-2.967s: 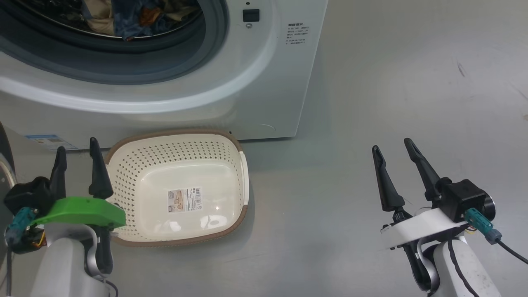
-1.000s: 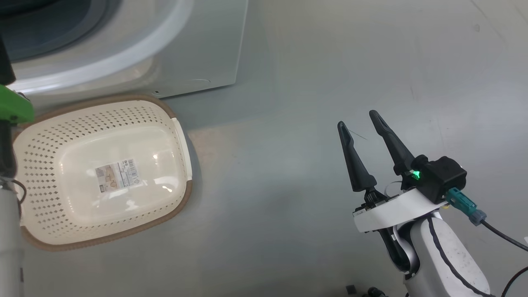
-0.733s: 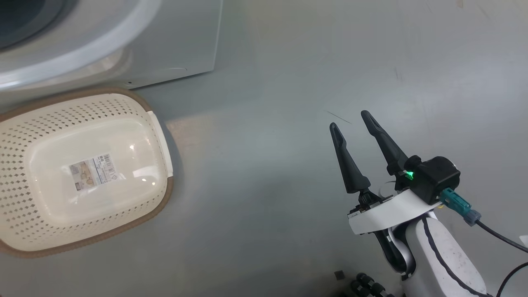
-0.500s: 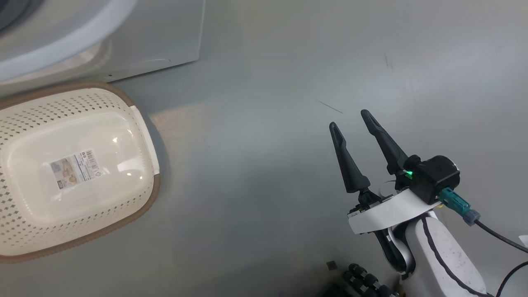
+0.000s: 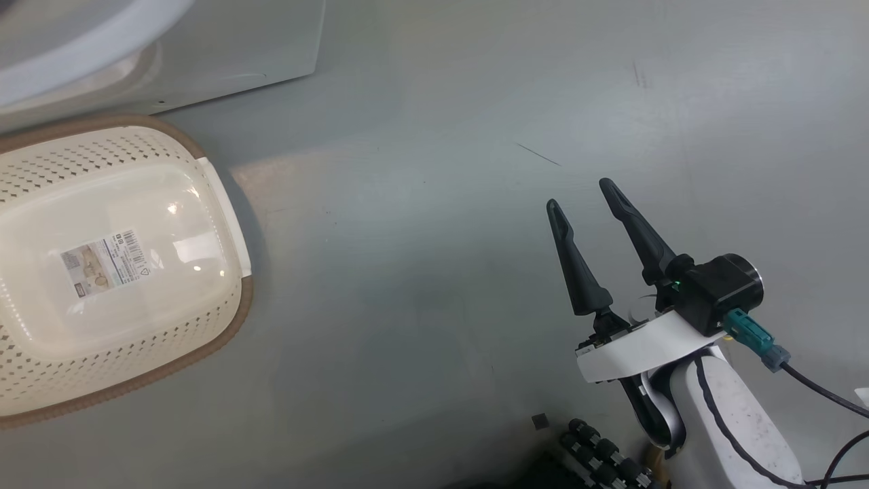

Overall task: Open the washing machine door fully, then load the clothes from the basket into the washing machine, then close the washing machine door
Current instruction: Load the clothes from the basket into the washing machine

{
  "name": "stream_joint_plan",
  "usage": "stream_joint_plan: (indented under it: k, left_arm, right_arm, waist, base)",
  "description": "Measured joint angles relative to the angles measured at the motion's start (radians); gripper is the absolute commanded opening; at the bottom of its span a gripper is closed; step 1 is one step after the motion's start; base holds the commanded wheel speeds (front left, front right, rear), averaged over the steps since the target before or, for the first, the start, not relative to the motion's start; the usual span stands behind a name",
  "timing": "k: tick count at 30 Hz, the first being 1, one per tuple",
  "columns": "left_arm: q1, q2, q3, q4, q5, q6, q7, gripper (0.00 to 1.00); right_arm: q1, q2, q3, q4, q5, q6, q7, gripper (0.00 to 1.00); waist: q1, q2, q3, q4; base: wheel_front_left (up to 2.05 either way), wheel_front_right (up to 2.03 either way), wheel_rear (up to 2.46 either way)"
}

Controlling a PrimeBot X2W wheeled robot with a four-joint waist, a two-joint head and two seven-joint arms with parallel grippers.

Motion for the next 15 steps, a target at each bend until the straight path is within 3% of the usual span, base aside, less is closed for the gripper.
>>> stream_joint_plan:
  k: [1,2,8,15]
  left_arm:
    - [-0.007,0.0,-0.006,0.006,0.006,0.0,0.0,0.04]
    - [-0.014,0.0,-0.012,0.009,0.008,0.0,-0.002,0.0]
    - [-0.097,0.0,-0.001,0.037,0.007,0.002,-0.019,0.0]
    - [-0.196,0.024,0.049,0.072,-0.002,0.046,-0.031,0.0]
  right_arm:
    - [0.0,0.0,0.0,0.0,-0.004,0.0,0.0,1.0]
    - [0.0,0.0,0.0,0.0,-0.011,0.0,0.0,1.0]
    - [0.002,0.0,0.0,-0.001,-0.03,0.001,0.0,1.0]
    - [0.021,0.0,0.0,-0.016,-0.042,0.002,0.0,1.0]
  waist:
    - [0.0,0.0,0.001,0.001]
    - [0.0,0.0,0.001,0.001]
    - [0.0,0.0,0.009,0.003]
    - [0.0,0.0,0.037,-0.001]
  base:
    - [0.0,0.0,0.0]
    - [0.0,0.0,0.0]
    - [0.0,0.0,0.0]
    - [0.0,0.0,0.0]
